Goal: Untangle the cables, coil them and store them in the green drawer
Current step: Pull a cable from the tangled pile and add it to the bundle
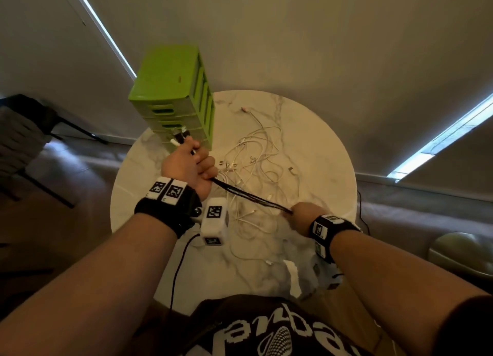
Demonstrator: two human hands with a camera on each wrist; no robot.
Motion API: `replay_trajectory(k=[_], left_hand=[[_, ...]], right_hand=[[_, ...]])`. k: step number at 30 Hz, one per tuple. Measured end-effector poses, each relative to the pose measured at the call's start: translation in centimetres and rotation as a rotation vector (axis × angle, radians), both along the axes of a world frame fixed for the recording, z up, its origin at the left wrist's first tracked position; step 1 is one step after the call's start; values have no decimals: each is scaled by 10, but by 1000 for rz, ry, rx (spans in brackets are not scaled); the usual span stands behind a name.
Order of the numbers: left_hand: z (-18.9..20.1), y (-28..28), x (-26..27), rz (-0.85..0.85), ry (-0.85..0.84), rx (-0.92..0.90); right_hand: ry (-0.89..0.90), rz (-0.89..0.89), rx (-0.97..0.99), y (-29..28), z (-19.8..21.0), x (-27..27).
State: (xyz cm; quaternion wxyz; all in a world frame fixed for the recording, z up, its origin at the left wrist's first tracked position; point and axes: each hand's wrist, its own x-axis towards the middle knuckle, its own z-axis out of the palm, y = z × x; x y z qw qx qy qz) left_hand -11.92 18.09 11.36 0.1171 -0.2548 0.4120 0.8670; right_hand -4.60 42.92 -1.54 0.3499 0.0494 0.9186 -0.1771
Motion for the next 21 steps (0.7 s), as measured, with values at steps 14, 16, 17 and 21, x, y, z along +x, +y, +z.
replay_trajectory(k=[14,16,17,21], left_hand=[[-4,-68,-44,-12,-19,114],[-2,-78,-50,-111,-32,140],[-2,-82,-52,-157,-37,143],[-10,-89,-51,-192,-53,74]], right_hand=[[-325,-222,-354,8,-1,-4],[-506,-341,-622,-5,-4,3],[-570,-381,-710,-13,-8,7],[-618,-303,-663,-45,-28,12]])
